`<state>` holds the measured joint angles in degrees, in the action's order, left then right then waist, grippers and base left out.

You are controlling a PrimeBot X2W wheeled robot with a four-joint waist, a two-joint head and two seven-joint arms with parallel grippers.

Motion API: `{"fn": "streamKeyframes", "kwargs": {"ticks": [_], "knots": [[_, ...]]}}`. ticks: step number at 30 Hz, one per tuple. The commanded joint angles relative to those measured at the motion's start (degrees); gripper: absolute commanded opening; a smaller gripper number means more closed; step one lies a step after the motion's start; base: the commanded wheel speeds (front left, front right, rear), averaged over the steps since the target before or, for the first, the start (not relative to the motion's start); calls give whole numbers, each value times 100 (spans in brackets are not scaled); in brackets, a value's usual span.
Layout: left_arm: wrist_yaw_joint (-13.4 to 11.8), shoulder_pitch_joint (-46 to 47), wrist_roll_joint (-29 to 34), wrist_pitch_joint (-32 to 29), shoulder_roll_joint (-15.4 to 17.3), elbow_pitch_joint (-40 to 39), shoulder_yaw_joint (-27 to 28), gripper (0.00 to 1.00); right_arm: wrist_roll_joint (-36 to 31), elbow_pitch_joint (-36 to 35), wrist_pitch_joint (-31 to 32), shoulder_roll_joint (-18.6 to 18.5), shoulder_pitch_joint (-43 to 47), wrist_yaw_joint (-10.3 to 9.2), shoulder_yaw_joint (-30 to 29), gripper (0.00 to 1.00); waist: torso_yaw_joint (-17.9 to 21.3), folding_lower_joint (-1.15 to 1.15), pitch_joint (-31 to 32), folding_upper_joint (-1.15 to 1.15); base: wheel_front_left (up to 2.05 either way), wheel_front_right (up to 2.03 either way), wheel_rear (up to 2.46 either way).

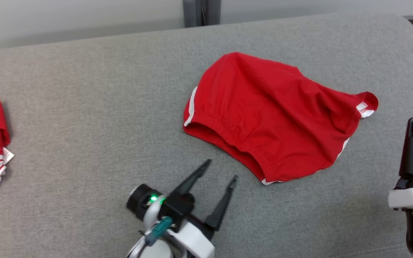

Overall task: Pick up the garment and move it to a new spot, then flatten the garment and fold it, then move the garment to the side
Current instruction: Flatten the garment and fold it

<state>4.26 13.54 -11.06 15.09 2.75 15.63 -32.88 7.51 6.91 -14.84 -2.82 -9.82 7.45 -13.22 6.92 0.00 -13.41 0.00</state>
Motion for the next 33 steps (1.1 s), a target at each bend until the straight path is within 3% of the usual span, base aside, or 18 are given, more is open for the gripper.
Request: {"fn": "streamKeyframes", "kwargs": {"ticks": [1, 7, 11, 15, 20, 27, 33], "knots": [[62, 194, -40, 9, 26, 118, -158, 100, 5, 31, -37, -10, -101, 7, -61, 100, 92, 0, -164, 0, 0, 0, 0], [229, 837, -475, 9, 25, 761, -1079, 100, 200, 147, -37, -10, -315, 7, -20, 100, 294, 0, -472, 0, 0, 0, 0], [181, 1131, -951, 9, 32, 958, -1234, 100, 254, 178, -37, -9, -383, 7, 93, 100, 377, 0, -541, 0, 0, 0, 0], [-399, 1531, -1213, 9, 33, 1105, -1040, 100, 325, 83, -37, -12, -407, 7, 351, 100, 422, 0, -585, 0, 0, 0, 0], [-1263, 2124, -687, 9, 145, 1996, -662, 100, 404, -2, -37, -12, -461, 7, 527, 100, 392, 0, -630, 0, 0, 0, 0], [-992, 2419, -1067, 5, 103, 2622, -457, 100, 406, 2, -37, -12, -458, 7, 581, 100, 379, 0, -640, 0, 0, 0, 0], [-1221, 2441, -836, 7, 204, 2706, -412, 100, 431, 27, -37, -11, -418, 7, 565, 100, 360, 0, -623, 0, 0, 0, 0]]}}
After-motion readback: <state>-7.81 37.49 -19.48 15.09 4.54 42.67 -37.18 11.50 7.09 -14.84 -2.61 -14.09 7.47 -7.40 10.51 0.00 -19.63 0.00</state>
